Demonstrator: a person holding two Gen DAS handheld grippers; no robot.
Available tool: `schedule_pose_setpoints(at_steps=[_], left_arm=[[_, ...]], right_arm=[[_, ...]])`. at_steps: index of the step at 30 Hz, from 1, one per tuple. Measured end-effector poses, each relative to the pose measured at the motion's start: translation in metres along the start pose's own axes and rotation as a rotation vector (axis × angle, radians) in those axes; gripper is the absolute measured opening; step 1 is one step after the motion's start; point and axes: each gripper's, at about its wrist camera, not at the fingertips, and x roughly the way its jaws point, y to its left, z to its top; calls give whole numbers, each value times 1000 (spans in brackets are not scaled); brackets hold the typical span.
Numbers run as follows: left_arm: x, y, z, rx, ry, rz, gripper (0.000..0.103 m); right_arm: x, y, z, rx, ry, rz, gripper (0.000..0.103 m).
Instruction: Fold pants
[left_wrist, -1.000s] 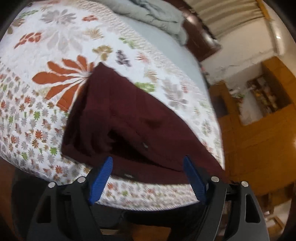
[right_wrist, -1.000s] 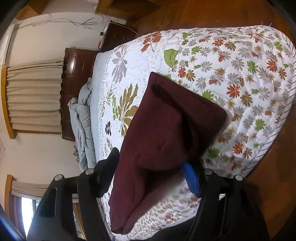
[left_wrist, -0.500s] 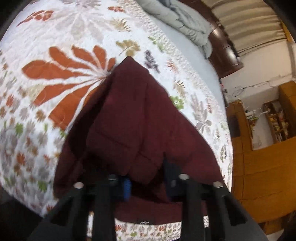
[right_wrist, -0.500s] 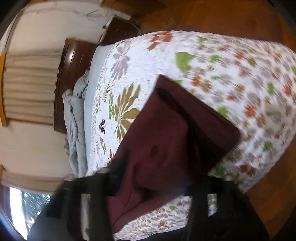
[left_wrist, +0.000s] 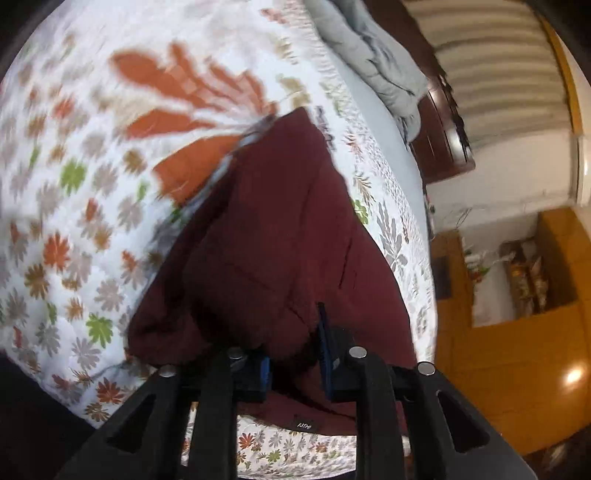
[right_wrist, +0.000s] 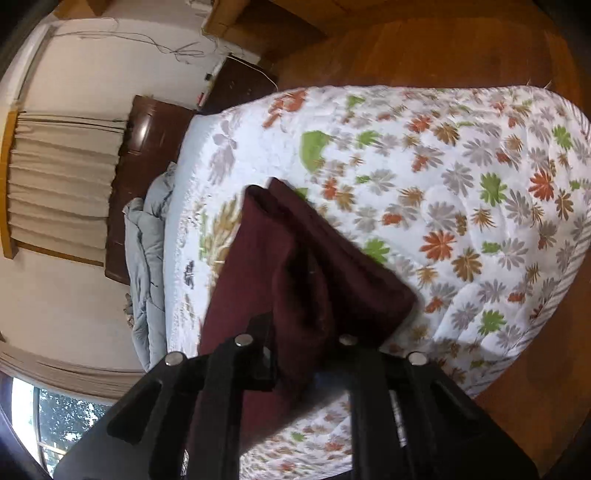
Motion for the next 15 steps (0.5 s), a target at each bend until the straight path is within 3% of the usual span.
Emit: schedule_pose_setpoints(at_steps=[1,2,7,11,13,14,15], left_arm=[[1,-3,1,10,3,16,24],[4,-3,3,1,9,19,24],[11,-8,5,-13,11,21,25],[9,-7,5,-36,20,5,25],[4,-3,2,-49,26,-33,26],[2,-5,2,-45,24,-49,29],[1,-7,1,-33,20,-66,42]], right_arm=[[0,6,1,-15,3,-6,20],[0,6,3,1,12,-4,34],[3,8,5,80,28,29,46],[-13,4,-16,93,52,47,67],[-8,13,-30,69,76,80,69],[-3,20,-41,44,102,90,69],[0,26,-52,28,119,106,69]])
